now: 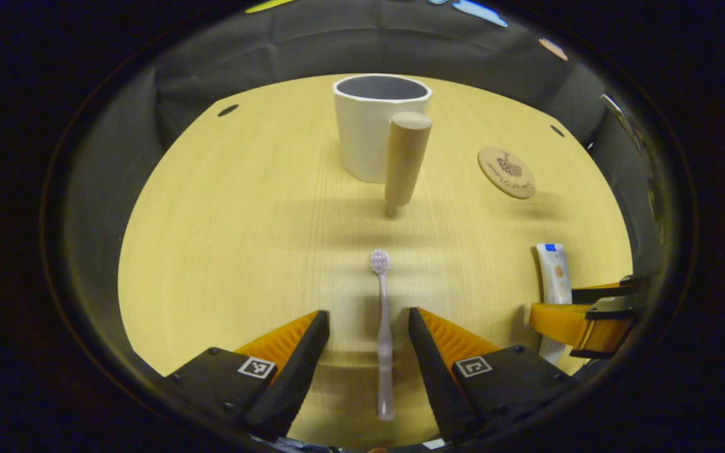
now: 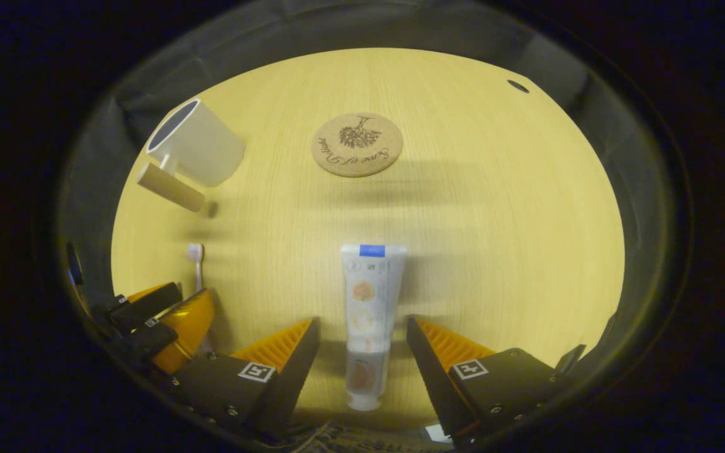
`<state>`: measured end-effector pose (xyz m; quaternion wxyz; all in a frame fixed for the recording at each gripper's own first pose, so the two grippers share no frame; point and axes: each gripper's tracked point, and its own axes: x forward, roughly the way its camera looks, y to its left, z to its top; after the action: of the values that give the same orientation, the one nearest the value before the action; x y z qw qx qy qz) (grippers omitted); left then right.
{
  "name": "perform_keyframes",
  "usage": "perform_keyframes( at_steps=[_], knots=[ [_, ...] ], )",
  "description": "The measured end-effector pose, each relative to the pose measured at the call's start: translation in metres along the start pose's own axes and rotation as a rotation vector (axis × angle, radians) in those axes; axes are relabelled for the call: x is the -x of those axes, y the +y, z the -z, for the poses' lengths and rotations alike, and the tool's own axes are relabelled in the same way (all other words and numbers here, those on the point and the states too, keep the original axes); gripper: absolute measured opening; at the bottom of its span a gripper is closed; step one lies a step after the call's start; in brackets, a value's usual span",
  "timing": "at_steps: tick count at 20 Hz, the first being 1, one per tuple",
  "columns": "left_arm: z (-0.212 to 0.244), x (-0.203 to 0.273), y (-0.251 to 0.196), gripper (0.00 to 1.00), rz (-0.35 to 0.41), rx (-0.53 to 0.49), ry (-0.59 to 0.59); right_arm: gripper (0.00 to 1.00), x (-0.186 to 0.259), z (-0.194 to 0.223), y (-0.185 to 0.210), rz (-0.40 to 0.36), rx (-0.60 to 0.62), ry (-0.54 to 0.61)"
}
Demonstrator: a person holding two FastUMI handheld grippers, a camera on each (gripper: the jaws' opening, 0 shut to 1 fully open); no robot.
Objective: Put the toothbrush and toothpaste on the desktop into the cup, then pick up the cup and place it on the coaster on the desktop.
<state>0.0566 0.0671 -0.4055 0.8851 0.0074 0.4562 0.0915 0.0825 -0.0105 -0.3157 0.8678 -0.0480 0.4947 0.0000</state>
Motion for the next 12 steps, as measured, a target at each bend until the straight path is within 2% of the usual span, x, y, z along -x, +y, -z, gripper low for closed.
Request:
perform_keyframes(
  at_steps=[2, 5, 6, 7, 8, 10, 11, 12],
  knots=[
    [-0.001, -0.001, -0.001, 0.92, -0.008, -0.001, 0.001, 0.85, -0.002, 0.005, -0.005, 0.028, 0.019, 0.021],
    [-0.004, 0.000, -0.001, 0.88, -0.017, 0.011, -0.010, 0.84, -0.003, 0.004, -0.006, 0.043, 0.034, 0.023],
    [-0.003, -0.001, -0.002, 0.92, -0.018, 0.015, -0.011, 0.84, -0.004, 0.004, -0.006, 0.048, 0.042, 0.027],
    [-0.003, -0.001, -0.002, 0.86, -0.017, 0.012, -0.008, 0.81, -0.002, 0.007, -0.005, 0.050, 0.047, 0.035],
    [-0.004, -0.001, -0.004, 0.85, -0.012, 0.002, -0.015, 0.78, -0.002, 0.008, -0.005, 0.051, 0.046, 0.044],
    [-0.004, -0.002, -0.006, 0.72, -0.012, -0.013, -0.009, 0.77, -0.002, 0.012, -0.005, 0.048, 0.062, 0.066],
    [-0.005, -0.001, -0.008, 0.60, -0.003, -0.014, -0.010, 0.78, -0.002, 0.013, -0.007, 0.054, 0.072, 0.070],
    [-0.006, -0.003, -0.006, 0.69, -0.014, -0.016, -0.020, 0.74, -0.004, 0.012, -0.008, 0.057, 0.052, 0.058]
  ],
)
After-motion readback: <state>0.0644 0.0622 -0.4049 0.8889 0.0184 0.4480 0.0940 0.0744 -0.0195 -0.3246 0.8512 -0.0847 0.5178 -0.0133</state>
